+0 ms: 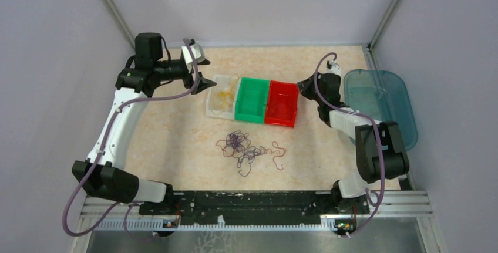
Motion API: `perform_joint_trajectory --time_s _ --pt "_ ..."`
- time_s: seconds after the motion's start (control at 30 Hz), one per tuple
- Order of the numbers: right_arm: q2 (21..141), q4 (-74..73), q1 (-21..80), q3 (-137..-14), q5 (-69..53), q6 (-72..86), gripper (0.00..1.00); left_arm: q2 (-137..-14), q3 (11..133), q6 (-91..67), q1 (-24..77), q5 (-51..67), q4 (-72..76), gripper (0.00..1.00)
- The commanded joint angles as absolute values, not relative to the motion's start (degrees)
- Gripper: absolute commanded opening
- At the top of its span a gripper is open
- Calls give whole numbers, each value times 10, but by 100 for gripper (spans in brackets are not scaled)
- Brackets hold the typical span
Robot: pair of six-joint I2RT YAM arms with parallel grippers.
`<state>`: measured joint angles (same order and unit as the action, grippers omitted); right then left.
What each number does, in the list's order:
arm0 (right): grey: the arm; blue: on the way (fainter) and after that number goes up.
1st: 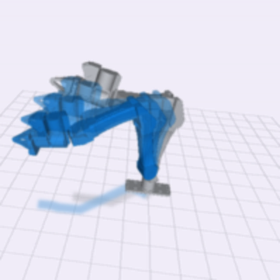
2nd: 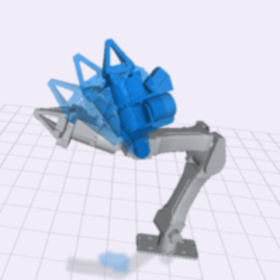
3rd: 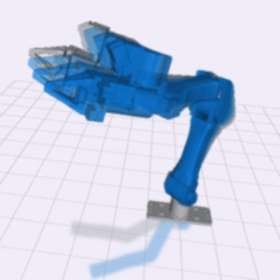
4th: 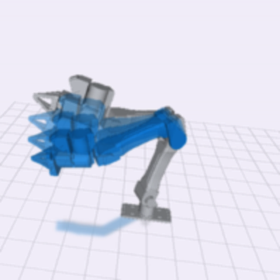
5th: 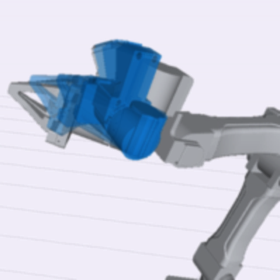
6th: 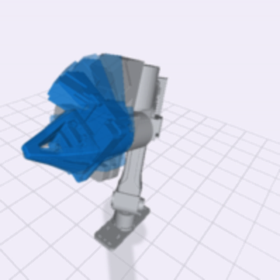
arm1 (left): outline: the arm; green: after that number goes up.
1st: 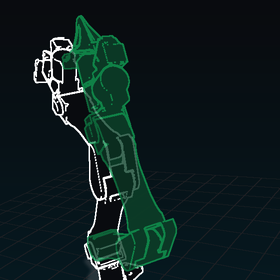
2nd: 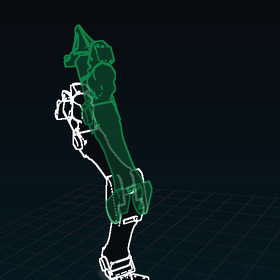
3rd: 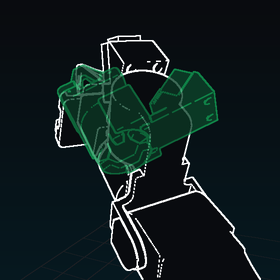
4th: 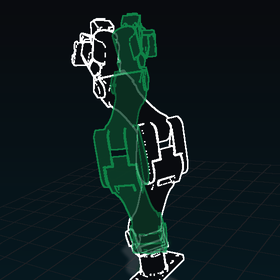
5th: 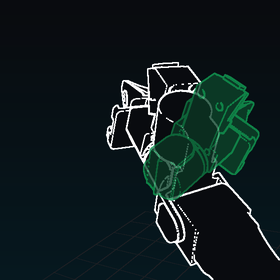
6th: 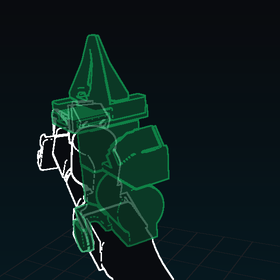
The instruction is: Untangle the cables
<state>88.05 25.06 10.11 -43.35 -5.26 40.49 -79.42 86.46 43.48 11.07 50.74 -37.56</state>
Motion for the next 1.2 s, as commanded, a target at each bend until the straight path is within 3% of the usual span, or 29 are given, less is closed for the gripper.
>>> perform_joint_trajectory --time_s 0.0,0.27,0.73,0.93,1.17 --pt "874 251 138 -474 -39 379 0 -768 849 426 104 530 -368 81" --pt "913 245 229 -483 -25 384 0 -757 836 422 103 531 -349 80" --pt "1011 125 274 -559 103 297 0 -754 834 406 102 535 -322 79" --pt "1012 72 285 -610 133 241 32 -753 838 400 102 534 -325 80" --pt "926 10 285 -649 138 191 42 -754 844 404 102 535 -337 83"
